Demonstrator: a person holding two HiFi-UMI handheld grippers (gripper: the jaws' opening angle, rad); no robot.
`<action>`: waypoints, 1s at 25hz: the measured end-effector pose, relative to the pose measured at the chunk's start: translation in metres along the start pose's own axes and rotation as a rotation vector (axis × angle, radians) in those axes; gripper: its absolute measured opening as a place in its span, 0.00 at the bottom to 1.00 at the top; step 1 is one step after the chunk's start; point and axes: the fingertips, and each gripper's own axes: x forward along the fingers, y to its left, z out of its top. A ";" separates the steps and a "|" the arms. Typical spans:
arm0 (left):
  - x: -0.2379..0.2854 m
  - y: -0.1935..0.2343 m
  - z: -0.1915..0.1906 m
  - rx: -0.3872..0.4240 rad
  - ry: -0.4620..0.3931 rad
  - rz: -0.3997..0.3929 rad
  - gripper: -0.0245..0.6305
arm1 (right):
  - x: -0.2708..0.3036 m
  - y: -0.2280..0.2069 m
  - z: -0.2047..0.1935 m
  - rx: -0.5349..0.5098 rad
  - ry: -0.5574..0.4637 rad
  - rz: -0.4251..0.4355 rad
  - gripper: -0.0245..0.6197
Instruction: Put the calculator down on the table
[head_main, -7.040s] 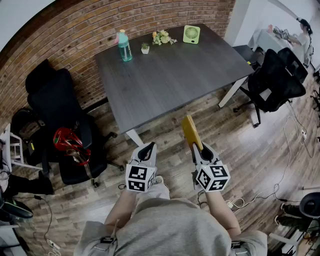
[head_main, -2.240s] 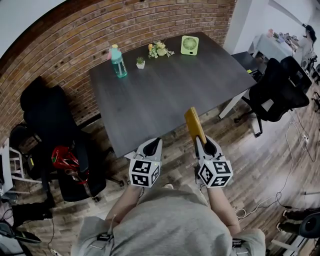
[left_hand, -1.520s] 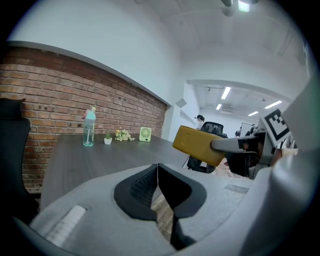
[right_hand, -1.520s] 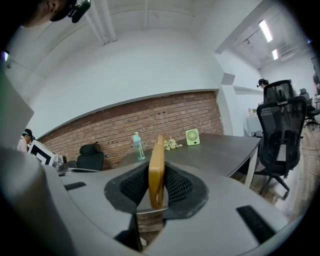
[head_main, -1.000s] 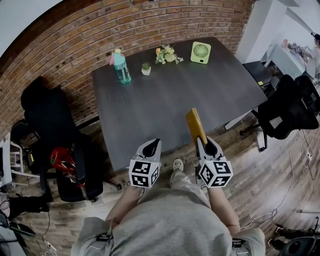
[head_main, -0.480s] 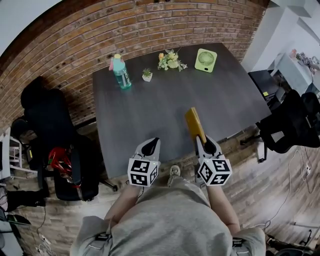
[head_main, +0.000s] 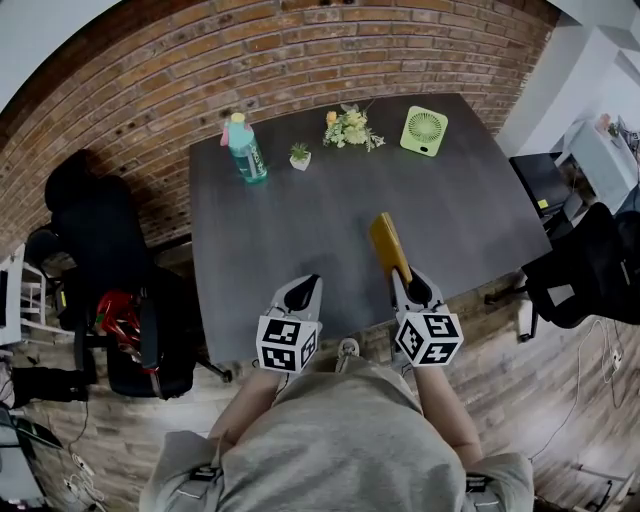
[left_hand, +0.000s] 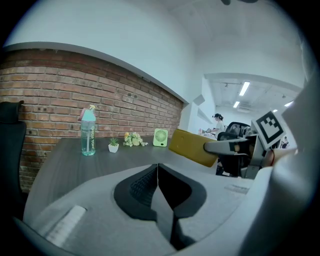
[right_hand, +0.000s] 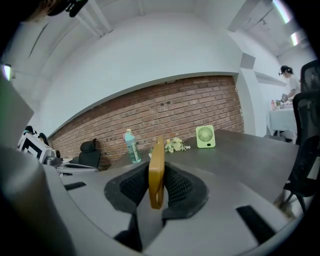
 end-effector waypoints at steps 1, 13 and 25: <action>0.003 0.002 0.001 -0.002 0.000 0.005 0.07 | 0.005 -0.002 0.000 -0.001 0.004 0.003 0.17; 0.032 0.016 -0.001 -0.035 0.021 0.058 0.07 | 0.063 -0.025 -0.011 -0.025 0.068 0.036 0.17; 0.056 0.022 -0.005 -0.059 0.030 0.084 0.07 | 0.110 -0.049 -0.045 -0.051 0.172 0.041 0.17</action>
